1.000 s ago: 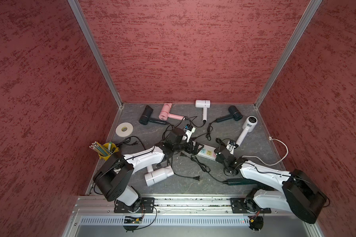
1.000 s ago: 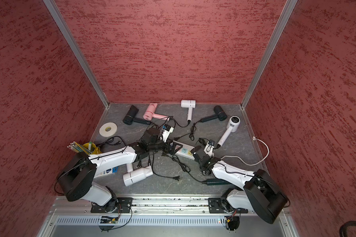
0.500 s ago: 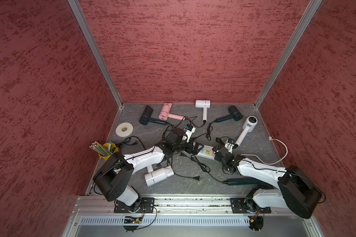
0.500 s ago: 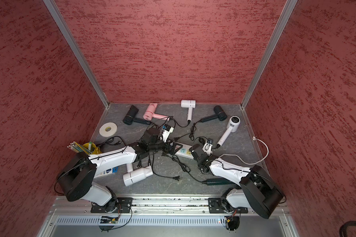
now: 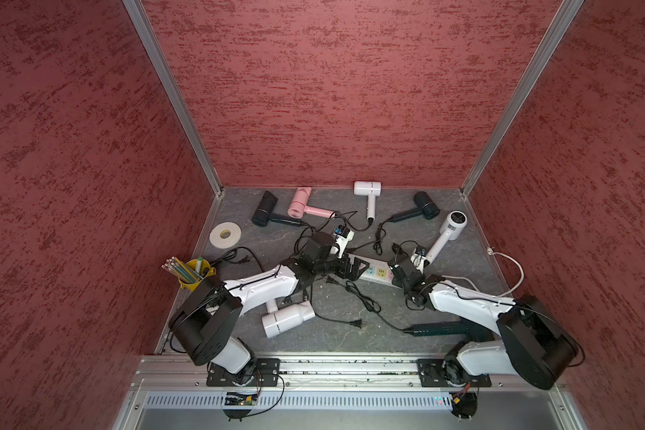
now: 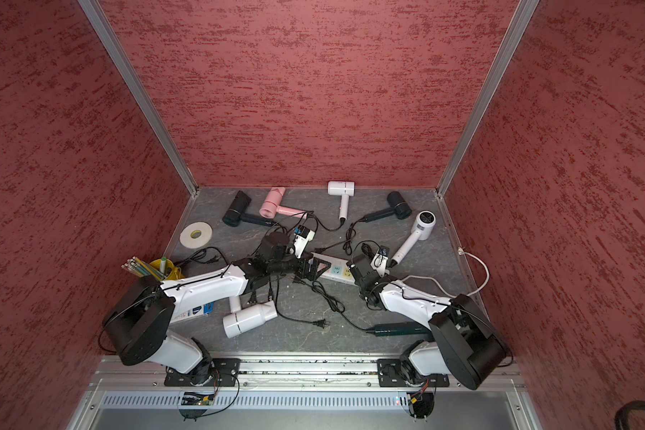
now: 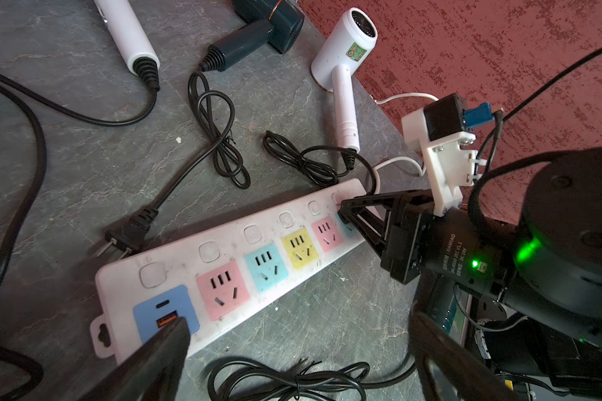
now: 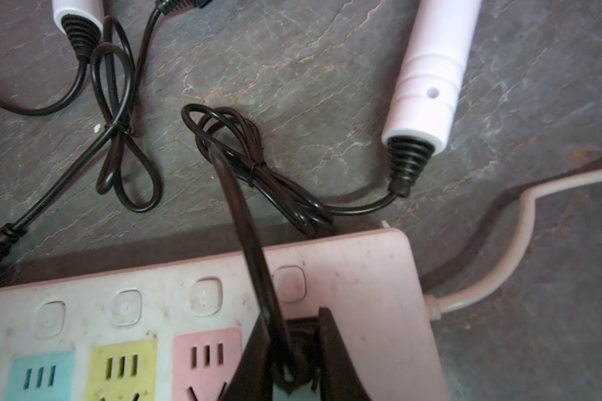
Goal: Charge the blow dryers
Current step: Insert the plug into the socket.
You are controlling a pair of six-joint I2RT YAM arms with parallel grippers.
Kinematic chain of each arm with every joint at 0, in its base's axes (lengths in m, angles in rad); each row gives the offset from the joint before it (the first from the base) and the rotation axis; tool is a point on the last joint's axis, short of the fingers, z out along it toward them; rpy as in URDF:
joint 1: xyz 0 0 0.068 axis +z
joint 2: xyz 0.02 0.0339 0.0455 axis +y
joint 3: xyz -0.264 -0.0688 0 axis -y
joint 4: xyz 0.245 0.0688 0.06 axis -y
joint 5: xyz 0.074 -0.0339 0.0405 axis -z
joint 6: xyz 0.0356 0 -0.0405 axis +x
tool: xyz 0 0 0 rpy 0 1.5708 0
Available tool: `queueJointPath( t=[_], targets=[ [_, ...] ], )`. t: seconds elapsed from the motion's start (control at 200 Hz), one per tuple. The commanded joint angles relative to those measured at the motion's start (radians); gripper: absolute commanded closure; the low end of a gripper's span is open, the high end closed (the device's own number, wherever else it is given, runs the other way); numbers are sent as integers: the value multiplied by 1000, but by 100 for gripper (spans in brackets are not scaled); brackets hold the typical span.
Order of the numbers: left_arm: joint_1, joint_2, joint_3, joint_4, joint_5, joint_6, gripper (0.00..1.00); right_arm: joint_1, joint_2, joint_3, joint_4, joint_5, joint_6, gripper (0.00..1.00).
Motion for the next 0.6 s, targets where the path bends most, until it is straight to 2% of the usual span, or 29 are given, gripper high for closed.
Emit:
queueJointPath(
  t=[0.0,0.165,0.255,0.466,0.496,0.591],
  targets=[
    [-4,-6,22,-1,-6,19,0,-38,30,15,8,-20,-51,84],
    [-4,-6,22,2,-6,19,0,-42,43,29,29,-61,-82,78],
    [-4,-4,21,3,-8,19,0,-42,8,29,20,-89,-96,69],
    [-4,-24,6,13,-31,20,0,-43,-99,48,-84,-142,-126,31],
    [-4,-32,1,15,-37,21,0,-43,-116,50,-99,-148,-127,22],
    [-4,-58,-15,21,-62,22,0,-43,-176,57,-149,-171,-129,1]
  ],
)
